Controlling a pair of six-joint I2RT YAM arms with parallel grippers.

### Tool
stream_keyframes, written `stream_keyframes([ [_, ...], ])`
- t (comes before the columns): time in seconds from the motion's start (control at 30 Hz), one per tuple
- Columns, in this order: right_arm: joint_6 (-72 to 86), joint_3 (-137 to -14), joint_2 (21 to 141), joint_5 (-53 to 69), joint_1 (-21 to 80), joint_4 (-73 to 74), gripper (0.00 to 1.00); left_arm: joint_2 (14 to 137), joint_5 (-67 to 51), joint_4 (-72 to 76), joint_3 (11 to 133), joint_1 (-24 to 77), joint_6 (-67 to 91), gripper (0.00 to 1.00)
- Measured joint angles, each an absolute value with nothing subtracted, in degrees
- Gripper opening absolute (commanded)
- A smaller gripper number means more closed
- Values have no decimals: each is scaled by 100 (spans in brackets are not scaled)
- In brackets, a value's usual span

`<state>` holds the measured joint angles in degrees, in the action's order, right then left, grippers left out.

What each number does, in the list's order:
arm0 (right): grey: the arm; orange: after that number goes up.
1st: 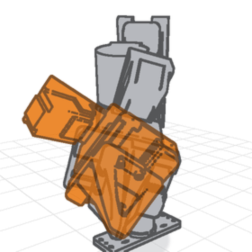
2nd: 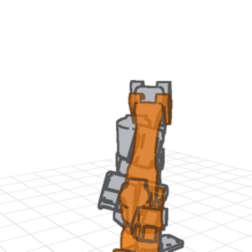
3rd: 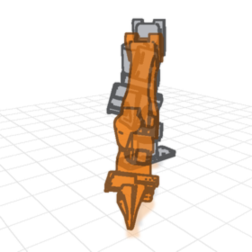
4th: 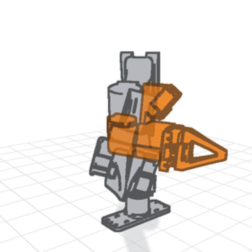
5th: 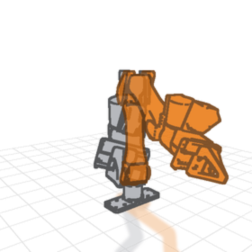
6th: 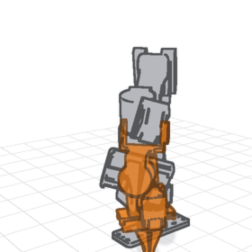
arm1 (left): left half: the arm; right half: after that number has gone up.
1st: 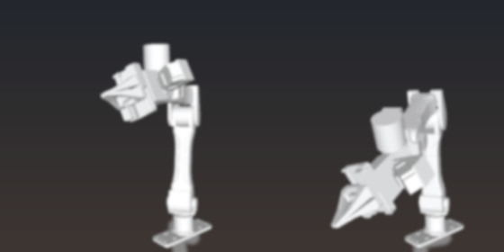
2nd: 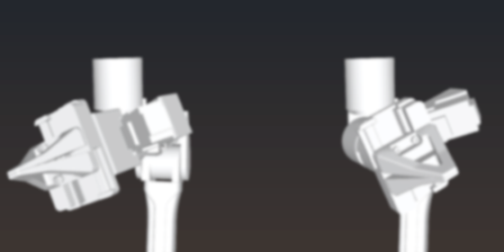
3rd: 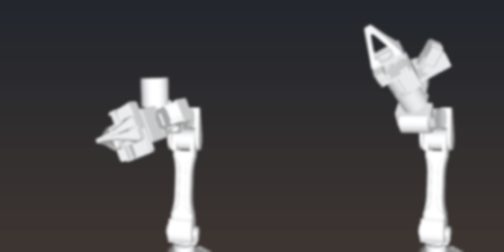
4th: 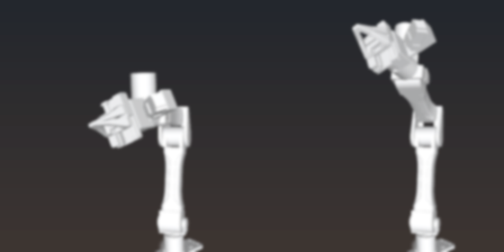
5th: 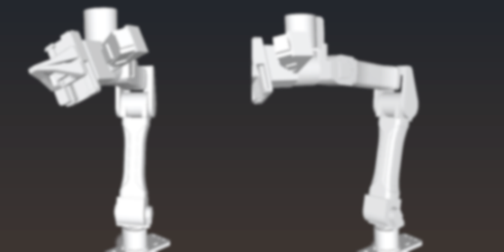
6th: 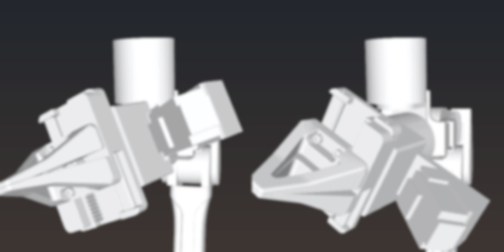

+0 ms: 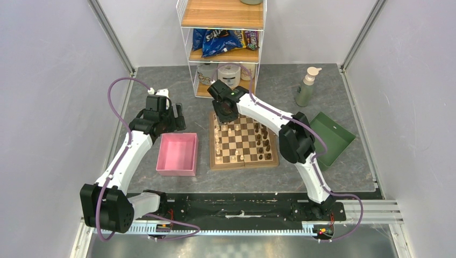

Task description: Set up the chess pieces on the board

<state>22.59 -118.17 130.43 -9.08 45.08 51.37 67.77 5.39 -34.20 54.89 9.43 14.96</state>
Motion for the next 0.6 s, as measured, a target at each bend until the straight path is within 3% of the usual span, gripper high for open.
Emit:
stream_keyframes([
  [0.23, 2333, -11214, 12258, -1015, 4237, 5019, 43, 6777, 539, -3420, 5489, 945, 1498, 93],
  [0.6, 2403, -10877, 12298, -882, 4056, 5046, 42, 6777, 539, -3420, 5489, 943, 1496, 93],
])
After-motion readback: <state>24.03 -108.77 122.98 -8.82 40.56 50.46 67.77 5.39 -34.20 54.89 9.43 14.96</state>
